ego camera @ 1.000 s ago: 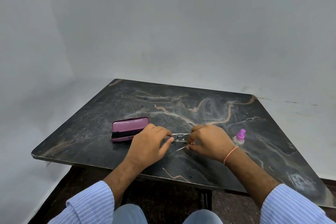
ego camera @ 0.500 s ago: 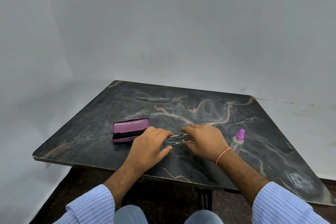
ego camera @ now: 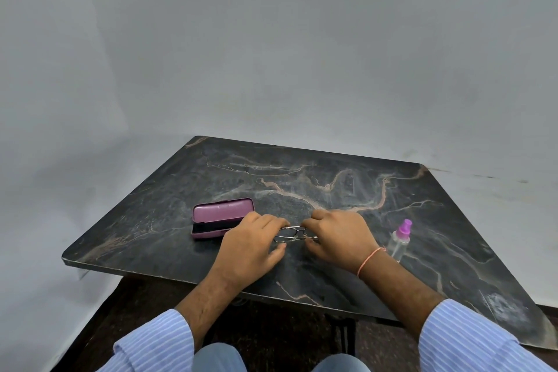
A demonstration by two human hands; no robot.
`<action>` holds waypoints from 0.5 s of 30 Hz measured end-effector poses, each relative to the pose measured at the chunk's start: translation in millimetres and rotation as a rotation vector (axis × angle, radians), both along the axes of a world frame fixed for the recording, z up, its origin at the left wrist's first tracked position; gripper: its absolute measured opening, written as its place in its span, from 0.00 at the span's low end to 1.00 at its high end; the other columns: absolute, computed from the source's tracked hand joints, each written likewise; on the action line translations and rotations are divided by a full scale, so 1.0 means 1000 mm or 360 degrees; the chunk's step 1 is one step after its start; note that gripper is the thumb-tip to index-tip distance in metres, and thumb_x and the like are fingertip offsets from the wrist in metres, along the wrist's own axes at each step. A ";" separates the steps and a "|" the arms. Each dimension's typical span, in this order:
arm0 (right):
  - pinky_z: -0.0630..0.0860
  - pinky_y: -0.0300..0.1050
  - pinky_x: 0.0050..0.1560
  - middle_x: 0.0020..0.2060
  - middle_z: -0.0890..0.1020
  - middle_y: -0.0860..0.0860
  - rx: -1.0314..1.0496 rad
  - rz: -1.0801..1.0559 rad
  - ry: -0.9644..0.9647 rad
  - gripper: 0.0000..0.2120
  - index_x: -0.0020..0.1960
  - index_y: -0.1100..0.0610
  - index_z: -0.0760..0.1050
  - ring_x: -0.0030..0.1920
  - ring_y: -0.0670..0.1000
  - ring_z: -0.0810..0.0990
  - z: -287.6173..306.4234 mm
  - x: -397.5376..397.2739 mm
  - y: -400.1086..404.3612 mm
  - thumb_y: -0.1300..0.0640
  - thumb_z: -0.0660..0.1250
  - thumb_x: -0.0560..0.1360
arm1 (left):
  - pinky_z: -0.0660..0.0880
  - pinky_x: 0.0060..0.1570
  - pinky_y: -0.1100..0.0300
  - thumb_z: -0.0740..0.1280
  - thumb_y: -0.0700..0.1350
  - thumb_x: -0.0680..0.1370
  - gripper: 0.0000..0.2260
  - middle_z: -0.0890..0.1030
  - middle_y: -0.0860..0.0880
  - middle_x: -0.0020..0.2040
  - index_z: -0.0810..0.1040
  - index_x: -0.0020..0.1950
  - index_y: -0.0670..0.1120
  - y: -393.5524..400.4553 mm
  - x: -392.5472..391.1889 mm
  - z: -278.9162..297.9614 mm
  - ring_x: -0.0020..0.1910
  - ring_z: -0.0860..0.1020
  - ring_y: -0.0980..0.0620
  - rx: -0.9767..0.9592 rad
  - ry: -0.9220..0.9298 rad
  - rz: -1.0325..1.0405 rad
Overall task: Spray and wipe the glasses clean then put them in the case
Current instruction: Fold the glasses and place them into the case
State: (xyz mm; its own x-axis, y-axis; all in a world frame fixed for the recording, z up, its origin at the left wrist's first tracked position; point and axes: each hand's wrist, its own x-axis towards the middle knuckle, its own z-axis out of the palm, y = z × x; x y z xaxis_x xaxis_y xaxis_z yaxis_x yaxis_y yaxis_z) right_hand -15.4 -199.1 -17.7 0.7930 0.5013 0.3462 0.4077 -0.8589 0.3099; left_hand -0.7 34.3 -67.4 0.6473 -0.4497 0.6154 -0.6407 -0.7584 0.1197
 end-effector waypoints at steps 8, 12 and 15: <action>0.74 0.47 0.28 0.42 0.83 0.45 0.0126 0.0224 -0.0186 0.14 0.58 0.44 0.82 0.37 0.54 0.84 0.006 0.000 -0.001 0.44 0.68 0.75 | 0.79 0.62 0.62 0.70 0.65 0.81 0.19 0.84 0.61 0.62 0.82 0.67 0.57 0.011 -0.005 0.024 0.61 0.81 0.62 -0.0451 0.0375 -0.0011; 0.72 0.44 0.26 0.41 0.84 0.44 0.0283 0.0398 -0.0221 0.15 0.62 0.42 0.83 0.35 0.50 0.83 0.014 -0.003 0.005 0.44 0.72 0.75 | 0.81 0.52 0.56 0.67 0.57 0.86 0.13 0.89 0.57 0.47 0.90 0.57 0.55 0.019 0.003 0.050 0.49 0.85 0.58 -0.0937 0.1319 0.0034; 0.75 0.45 0.26 0.43 0.85 0.44 0.0398 0.0510 -0.0238 0.16 0.63 0.42 0.83 0.35 0.50 0.83 0.017 -0.004 0.012 0.45 0.72 0.77 | 0.83 0.50 0.58 0.70 0.59 0.84 0.12 0.90 0.58 0.47 0.91 0.56 0.54 0.028 -0.001 0.057 0.49 0.86 0.57 -0.1109 0.1837 -0.0080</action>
